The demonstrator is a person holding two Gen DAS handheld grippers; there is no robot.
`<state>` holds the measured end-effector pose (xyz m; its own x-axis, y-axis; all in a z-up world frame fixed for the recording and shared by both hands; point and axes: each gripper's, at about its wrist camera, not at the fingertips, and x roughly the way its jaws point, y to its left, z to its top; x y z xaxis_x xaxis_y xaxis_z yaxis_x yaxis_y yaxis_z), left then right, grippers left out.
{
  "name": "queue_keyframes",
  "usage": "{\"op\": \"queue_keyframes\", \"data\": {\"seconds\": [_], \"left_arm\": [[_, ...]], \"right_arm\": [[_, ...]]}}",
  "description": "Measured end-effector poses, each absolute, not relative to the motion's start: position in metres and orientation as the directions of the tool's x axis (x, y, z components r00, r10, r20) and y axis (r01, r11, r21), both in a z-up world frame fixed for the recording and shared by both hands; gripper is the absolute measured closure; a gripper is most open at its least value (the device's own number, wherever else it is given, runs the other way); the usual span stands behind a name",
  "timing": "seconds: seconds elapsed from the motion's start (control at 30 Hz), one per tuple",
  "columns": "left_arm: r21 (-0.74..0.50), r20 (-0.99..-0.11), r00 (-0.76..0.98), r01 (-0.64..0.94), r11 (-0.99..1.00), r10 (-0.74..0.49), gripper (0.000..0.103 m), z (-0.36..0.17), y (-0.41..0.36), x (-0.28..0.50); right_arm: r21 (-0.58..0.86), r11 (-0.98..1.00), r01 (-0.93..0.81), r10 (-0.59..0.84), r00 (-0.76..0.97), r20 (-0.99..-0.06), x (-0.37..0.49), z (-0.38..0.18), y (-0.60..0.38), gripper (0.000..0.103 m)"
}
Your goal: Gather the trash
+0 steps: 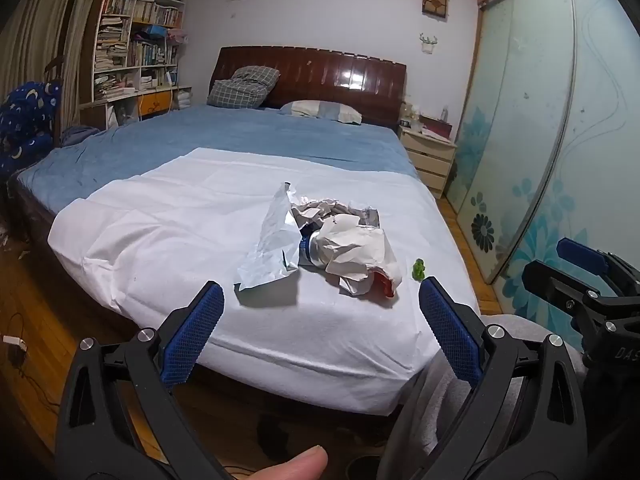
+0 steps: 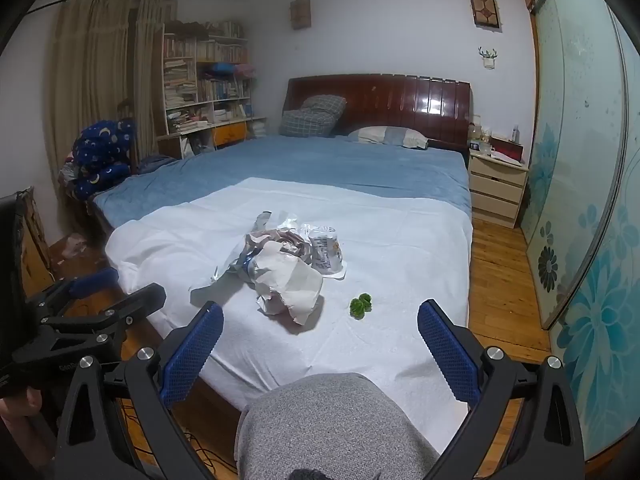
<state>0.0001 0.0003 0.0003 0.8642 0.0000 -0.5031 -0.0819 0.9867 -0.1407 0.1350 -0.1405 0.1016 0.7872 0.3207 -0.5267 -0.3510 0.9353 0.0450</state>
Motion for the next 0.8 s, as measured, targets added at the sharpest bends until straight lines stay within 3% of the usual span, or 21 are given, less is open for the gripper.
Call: {"op": "queue_keyframes", "data": {"seconds": [0.8], "left_arm": [[-0.142,-0.479,0.877,-0.094,0.985,0.015,0.006,0.0048,0.0018,-0.0080]], "right_arm": [[0.049,0.938,-0.344,0.317,0.788,-0.528,0.1357,0.1027,-0.1464,0.007]]}}
